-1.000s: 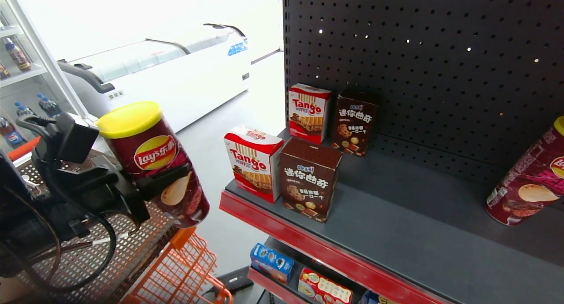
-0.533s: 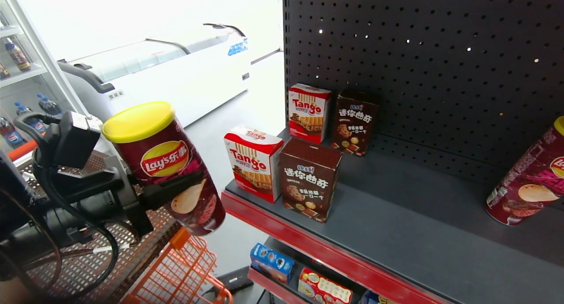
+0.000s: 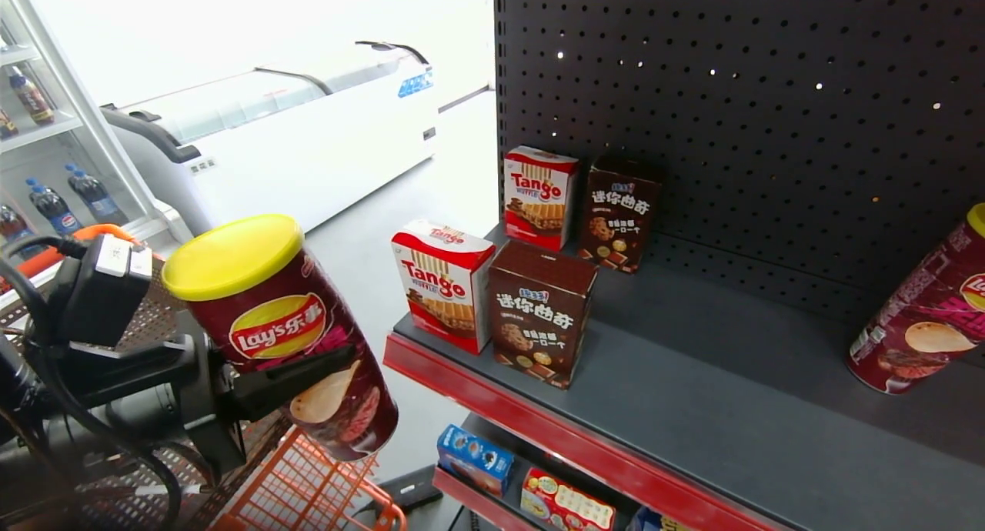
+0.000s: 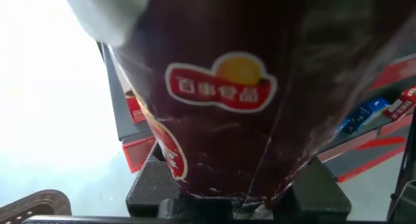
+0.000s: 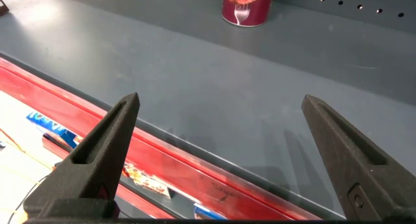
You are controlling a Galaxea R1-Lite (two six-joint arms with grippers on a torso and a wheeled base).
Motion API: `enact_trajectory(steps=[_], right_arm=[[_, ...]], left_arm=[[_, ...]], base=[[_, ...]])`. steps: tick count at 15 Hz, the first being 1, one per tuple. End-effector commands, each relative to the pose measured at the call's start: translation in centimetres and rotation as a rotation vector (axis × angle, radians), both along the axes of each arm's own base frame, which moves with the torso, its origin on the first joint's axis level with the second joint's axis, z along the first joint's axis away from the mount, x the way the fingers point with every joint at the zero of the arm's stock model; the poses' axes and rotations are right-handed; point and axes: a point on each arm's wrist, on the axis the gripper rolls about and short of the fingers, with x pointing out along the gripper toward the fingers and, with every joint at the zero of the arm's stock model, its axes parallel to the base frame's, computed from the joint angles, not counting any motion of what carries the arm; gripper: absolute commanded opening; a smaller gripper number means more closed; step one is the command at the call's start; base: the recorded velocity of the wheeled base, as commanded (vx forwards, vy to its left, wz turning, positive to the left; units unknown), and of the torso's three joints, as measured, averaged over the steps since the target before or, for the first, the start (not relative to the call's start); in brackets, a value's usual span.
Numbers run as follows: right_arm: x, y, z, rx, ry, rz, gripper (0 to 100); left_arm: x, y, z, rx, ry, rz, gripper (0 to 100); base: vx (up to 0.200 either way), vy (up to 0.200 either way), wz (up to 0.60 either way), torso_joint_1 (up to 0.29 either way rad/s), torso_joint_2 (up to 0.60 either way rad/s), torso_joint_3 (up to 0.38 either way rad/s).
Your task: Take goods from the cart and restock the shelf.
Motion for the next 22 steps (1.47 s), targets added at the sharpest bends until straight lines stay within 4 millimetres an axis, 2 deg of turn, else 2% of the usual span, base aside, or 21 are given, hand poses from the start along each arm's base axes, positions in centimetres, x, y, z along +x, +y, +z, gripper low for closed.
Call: enact_trajectory(steps=[1, 5, 17, 22], right_arm=[[0.0, 0.0, 0.0, 0.000, 0.001, 0.001, 100], [0.0, 0.0, 0.0, 0.000, 0.001, -0.001, 100], [0.0, 0.0, 0.0, 0.000, 0.001, 0.001, 100], [0.0, 0.0, 0.0, 0.002, 0.001, -0.001, 100]], left_arm=[[-0.5, -0.1, 0.1, -0.001, -0.007, -0.012, 0], [-1.5, -1.1, -0.4, 0.000, 0.002, -0.097, 0], [-2.5, -2.5, -0.2, -0.004, -0.007, -0.190, 0], [-2.6, -2.4, -0.1, -0.006, -0.008, -0.184, 0]], base=[[0.000, 0.000, 0.00, 0.000, 0.00, 0.000], [0.000, 0.000, 0.00, 0.000, 0.00, 0.000], [0.000, 0.000, -0.60, 0.002, 0.00, 0.004], [0.000, 0.000, 0.00, 0.000, 0.00, 0.000]])
